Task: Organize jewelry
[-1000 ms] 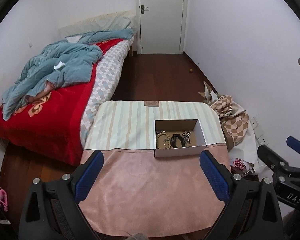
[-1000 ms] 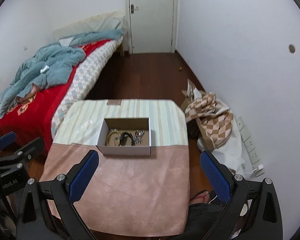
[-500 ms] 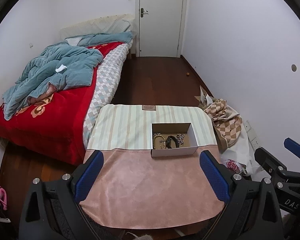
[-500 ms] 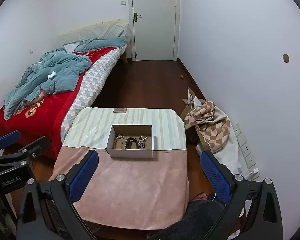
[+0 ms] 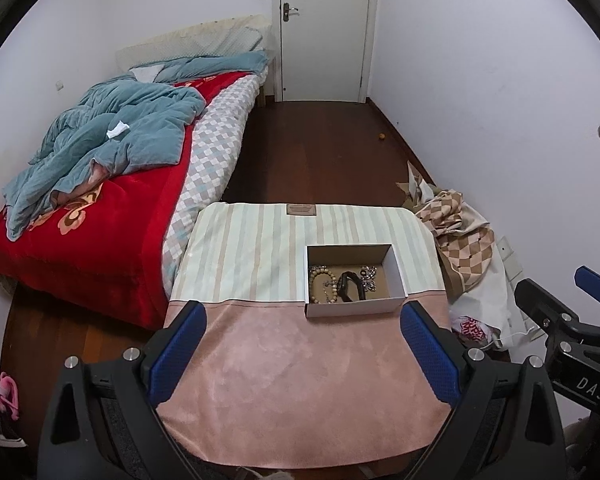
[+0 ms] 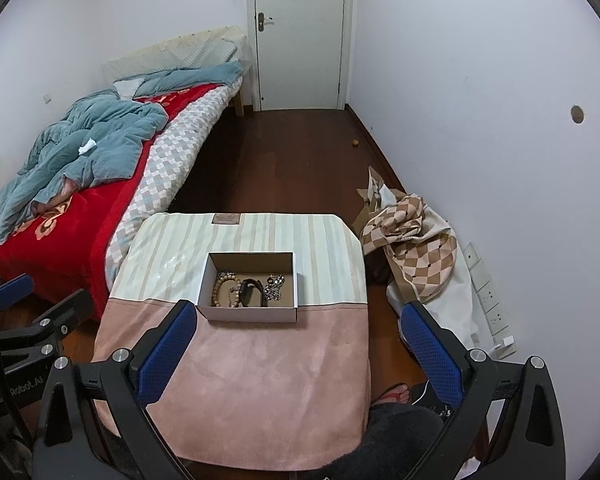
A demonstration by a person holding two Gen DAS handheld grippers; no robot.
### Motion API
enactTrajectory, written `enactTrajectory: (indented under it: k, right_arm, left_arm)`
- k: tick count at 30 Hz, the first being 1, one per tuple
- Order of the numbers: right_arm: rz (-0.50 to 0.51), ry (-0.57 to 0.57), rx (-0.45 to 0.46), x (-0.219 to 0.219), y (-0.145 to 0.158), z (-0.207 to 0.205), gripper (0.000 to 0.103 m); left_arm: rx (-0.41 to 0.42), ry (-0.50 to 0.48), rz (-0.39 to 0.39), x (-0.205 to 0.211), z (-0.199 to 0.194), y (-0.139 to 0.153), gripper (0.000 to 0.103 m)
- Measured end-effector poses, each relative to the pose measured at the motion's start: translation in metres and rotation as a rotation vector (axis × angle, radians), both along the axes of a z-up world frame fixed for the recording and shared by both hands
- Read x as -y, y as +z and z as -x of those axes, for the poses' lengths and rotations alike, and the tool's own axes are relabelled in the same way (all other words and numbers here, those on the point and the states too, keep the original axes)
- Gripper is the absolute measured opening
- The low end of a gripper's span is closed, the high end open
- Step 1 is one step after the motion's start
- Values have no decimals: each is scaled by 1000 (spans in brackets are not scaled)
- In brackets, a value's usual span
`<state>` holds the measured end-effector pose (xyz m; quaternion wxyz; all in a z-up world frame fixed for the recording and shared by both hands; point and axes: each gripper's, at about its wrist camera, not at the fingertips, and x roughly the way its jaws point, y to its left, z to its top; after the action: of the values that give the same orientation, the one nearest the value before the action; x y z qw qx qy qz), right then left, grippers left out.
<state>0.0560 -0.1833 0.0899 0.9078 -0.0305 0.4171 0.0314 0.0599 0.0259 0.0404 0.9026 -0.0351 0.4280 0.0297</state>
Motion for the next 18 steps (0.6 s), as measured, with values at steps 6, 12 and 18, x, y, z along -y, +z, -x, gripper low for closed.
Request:
enactTrajectory:
  k: [6,12,18]
  right_arm:
    - [13,-20,-41,-2,-21,-30,103]
    - [29,-34,-82,-4,-41,-56,103]
    - [41,-34,-113,-8,-57,-74,103]
  left_arm:
    - [-41,18,-8,-2,-27,-16,99]
    - [-73,6,-13,3,-48,-30,99]
    - [-86,16,-4,2,-59,-39,100]
